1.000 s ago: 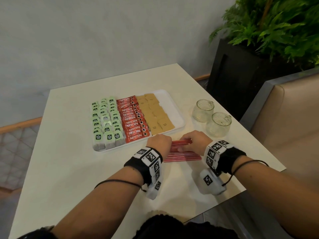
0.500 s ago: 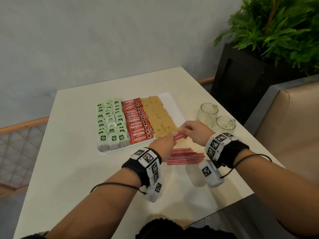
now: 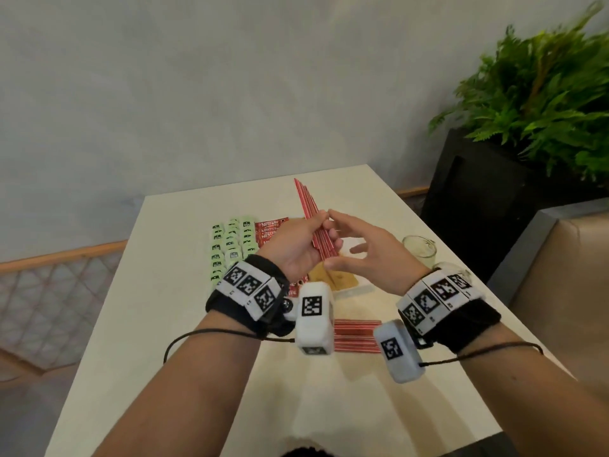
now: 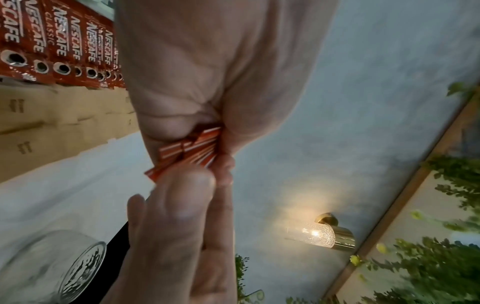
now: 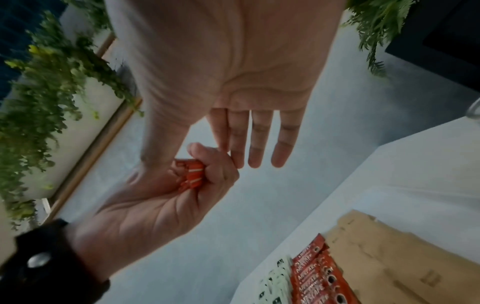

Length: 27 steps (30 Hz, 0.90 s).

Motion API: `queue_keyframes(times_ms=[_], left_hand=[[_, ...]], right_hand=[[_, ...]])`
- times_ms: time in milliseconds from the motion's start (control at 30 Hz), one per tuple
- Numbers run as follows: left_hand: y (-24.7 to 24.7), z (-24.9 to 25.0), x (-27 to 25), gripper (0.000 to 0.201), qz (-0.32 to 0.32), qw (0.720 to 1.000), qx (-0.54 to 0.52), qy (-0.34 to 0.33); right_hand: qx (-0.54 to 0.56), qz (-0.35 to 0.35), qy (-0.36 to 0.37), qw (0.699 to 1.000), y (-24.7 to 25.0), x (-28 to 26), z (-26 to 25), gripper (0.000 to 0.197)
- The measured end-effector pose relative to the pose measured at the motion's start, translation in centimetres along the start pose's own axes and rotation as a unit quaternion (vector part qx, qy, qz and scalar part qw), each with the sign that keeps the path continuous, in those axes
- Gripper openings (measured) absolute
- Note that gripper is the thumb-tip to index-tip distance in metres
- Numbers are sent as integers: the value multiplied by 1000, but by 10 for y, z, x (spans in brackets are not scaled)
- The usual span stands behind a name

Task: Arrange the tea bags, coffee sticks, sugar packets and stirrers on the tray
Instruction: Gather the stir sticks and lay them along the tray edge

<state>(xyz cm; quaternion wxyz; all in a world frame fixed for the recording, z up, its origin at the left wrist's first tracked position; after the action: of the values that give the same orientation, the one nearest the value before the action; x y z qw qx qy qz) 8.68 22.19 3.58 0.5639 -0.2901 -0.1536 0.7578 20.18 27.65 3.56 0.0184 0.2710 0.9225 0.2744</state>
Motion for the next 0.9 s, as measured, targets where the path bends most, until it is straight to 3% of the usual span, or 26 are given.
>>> queue_keyframes(times_ms=[133,333,467,667,833,900], left_hand=[[3,6,-8,19,-14,1000,-18,15],[0,3,-9,19,10,1000,-21,9],[-3,0,-7,16,4,999,-32,18],[-6,-10,-3,13,-38,998,-14,46],[6,-21,3,21,-34,991,121,44],[15,-24,4,24,-41,981,182,54]], right_hand=[[-13,-8,25,1000,3,-1,-9,94],[-39,81,45,995,8,6,-9,71],[-65,56,40,996,1,7,-4,103],[-76,114,49,989,6,9,1,107],[-36,42,-1,998,-2,9,16,126],[9,29,-19,999,5,11,19,120]])
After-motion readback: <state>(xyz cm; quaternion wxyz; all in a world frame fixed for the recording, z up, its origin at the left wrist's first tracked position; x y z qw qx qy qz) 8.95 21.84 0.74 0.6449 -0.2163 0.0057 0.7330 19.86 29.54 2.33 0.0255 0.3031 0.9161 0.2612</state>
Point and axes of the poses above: each hand's wrist, its own x-axis towards the middle knuckle, its own y-axis out of the back of the hand, z = x × y, the point moved 5 cm from there along x, towards the middle knuckle, and after that the axes turned 6 degrees about -z, right-handed, at the moved point
